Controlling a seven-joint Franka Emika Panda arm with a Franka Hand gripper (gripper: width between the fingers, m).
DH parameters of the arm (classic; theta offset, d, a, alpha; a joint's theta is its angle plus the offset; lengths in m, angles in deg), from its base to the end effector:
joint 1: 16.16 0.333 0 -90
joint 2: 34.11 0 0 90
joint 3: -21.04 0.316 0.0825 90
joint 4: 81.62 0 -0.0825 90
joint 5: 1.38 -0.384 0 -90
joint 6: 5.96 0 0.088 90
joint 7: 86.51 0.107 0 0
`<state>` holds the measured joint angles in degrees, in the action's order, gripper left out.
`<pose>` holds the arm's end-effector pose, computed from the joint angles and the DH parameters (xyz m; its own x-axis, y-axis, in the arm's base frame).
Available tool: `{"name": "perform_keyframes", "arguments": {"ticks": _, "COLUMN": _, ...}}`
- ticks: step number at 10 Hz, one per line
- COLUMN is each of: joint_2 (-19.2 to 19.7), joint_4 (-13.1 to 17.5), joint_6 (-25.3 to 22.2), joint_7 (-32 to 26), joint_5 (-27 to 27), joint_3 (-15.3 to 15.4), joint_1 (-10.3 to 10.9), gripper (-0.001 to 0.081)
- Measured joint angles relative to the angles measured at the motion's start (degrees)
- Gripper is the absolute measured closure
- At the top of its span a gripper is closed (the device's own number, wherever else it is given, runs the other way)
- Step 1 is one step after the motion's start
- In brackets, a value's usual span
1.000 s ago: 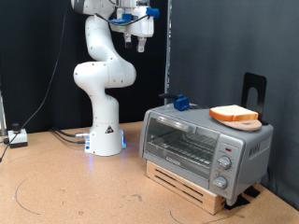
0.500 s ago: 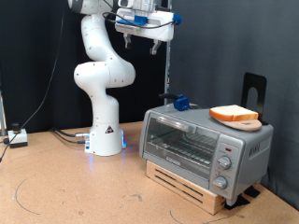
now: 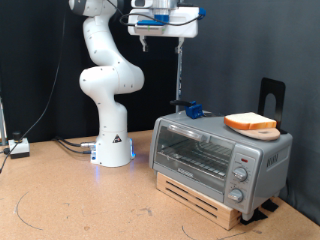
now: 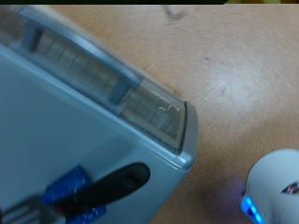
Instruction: Make a piece of toast with the oven
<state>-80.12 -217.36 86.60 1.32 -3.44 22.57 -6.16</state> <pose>0.2994 0.0674 0.5935 0.2290 -0.9733 -0.0149 -0.9724 -0.2280 -0.0498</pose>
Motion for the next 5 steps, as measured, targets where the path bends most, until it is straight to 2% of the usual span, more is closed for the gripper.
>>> {"name": "perform_keyframes", "arguments": {"ticks": 2, "joint_2": -0.7, "joint_4": -1.8, "joint_6": 3.2, "joint_7": -11.6, "joint_5": -0.1, "joint_3": -2.8, "joint_1": 3.1, "gripper": 0.0002}}
{"name": "perform_keyframes", "arguments": {"ticks": 3, "joint_2": -0.7, "joint_4": -1.8, "joint_6": 3.0, "joint_7": -9.9, "joint_5": -0.1, "joint_3": -2.5, "joint_1": 2.8, "gripper": 0.0002}}
{"name": "perform_keyframes", "arguments": {"ticks": 4, "joint_2": -0.8, "joint_4": -1.9, "joint_6": 4.0, "joint_7": -13.7, "joint_5": -2.0, "joint_3": -3.1, "joint_1": 3.6, "gripper": 0.0002}}
{"name": "perform_keyframes", "arguments": {"ticks": 5, "joint_2": -0.8, "joint_4": -1.9, "joint_6": 4.7, "joint_7": -19.9, "joint_5": -4.0, "joint_3": -4.8, "joint_1": 5.2, "gripper": 0.0002}}
